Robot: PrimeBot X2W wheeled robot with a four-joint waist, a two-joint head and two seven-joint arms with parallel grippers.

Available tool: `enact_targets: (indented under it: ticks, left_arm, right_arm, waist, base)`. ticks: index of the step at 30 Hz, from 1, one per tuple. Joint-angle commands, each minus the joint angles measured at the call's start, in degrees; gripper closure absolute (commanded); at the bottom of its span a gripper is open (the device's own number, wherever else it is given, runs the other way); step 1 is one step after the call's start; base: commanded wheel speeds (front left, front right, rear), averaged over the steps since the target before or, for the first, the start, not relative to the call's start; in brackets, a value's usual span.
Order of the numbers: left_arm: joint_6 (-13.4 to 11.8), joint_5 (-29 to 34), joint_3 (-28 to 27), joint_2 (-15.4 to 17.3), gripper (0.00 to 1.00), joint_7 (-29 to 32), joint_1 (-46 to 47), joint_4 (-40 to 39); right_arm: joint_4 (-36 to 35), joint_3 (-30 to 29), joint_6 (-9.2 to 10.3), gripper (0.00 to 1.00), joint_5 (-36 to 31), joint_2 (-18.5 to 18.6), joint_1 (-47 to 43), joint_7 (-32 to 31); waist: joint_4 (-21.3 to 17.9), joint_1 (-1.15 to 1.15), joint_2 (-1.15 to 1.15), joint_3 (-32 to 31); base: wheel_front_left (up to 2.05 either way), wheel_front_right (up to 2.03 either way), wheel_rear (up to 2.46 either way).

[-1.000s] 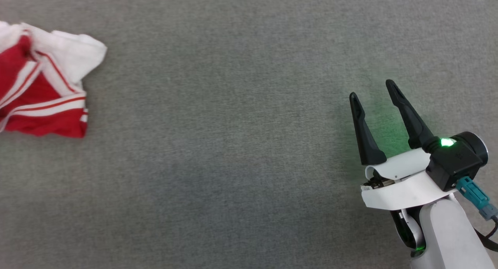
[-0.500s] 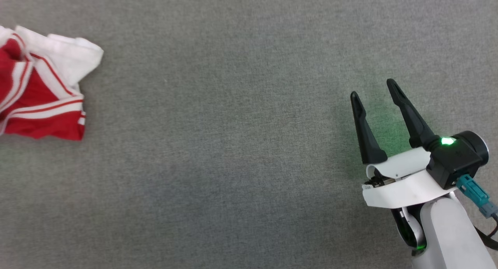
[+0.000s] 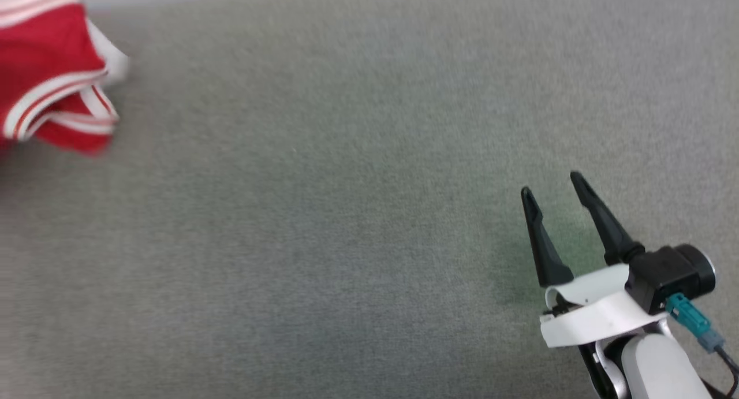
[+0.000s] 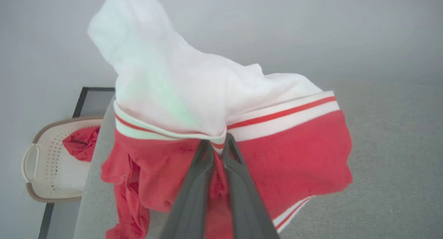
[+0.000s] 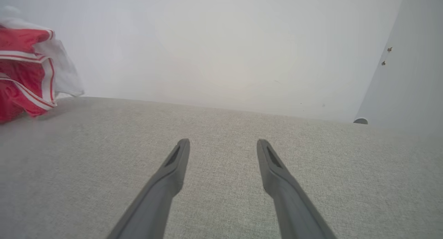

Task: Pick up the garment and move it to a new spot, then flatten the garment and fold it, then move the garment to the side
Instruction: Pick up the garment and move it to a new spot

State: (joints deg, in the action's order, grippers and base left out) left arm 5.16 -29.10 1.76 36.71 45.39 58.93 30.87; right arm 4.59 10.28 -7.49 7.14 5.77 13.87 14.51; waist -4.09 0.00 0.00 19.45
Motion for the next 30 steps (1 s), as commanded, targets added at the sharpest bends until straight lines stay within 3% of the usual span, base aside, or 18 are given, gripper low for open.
enact_targets:
  ticks: [1, 8, 16, 30]
  left_arm:
    - [0.3, -0.2, 0.1, -0.3, 1.00, -0.4, 0.5, -0.3]
    - [1.5, -1.8, 3.2, -3.8, 1.00, -2.9, 1.2, -5.5]
    - [1.5, -6.3, 5.6, -7.3, 1.00, 1.4, -2.3, -14.7]
    - [-2.8, -10.4, 8.9, -10.6, 1.00, 11.9, -8.7, -34.1]
  right_arm:
    - [0.1, -0.2, 0.00, 0.00, 0.4, 0.0, -0.9, -0.2]
    - [0.2, -0.6, 0.00, 0.00, 0.1, -0.3, -3.7, -1.3]
    - [-0.2, -2.7, 0.00, 0.00, -0.6, -0.8, -6.6, -2.4]
    - [-1.1, -12.5, 0.00, 0.00, -2.4, -0.7, -9.7, -2.4]
  waist:
    - [2.8, 0.00, 0.00, -4.7]
    - [4.8, 0.00, 0.00, -11.2]
    - [4.6, 0.00, 0.00, -16.0]
    - [-4.3, 0.00, 0.00, -14.0]
  base:
    - [0.00, 0.00, 0.00]
    - [0.00, 0.00, 0.00]
    - [0.00, 0.00, 0.00]
    - [0.00, 0.00, 0.00]
